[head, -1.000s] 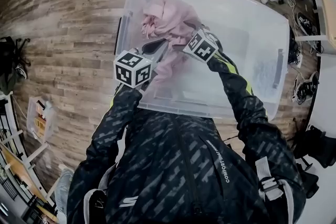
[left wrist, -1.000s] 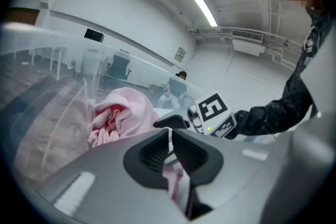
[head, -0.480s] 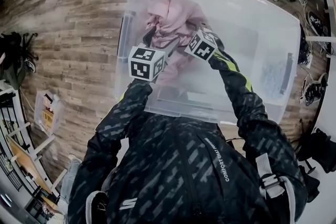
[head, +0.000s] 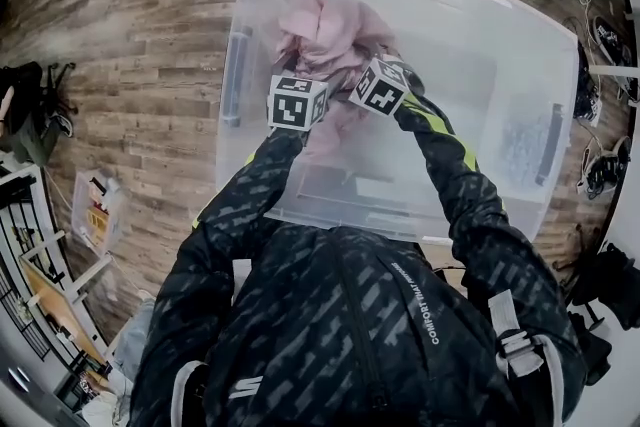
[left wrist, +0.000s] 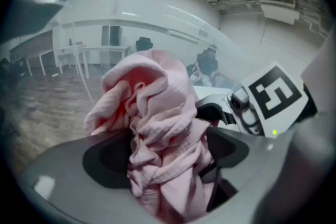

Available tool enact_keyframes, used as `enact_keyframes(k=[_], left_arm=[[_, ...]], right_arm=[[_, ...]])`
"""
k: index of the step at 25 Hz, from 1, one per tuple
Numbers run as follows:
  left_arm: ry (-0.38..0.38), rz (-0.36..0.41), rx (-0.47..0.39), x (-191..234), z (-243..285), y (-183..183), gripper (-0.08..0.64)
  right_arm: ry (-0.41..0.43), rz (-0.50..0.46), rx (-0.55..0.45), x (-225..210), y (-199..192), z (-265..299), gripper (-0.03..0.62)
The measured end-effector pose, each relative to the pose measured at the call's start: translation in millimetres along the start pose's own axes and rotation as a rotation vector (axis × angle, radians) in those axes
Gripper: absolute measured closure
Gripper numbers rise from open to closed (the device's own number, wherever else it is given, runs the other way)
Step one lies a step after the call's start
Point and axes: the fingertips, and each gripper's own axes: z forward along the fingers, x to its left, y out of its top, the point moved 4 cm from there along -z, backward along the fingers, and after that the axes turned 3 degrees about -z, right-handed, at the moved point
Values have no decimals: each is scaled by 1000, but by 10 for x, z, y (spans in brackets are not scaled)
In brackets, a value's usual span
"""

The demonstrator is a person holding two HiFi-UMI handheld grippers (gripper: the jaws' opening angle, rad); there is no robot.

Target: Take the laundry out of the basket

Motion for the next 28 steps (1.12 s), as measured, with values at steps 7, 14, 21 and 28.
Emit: enact_keyframes(k=[7,14,21,28], left_arm=[[-3,-11,27,56,205,-85,121],[-17,3,15,80,375,-126,115],[-65,-18,1,78,398,-139,106],[-150,-49,-37,89,400,-150,94]], right_arm=[[51,14,-6,-14,-18,94,67],[91,90,-45,-20,-99,198,69],[122,176,-66,36,-118,249,89],[147,253,-161,116,-93,262,204]])
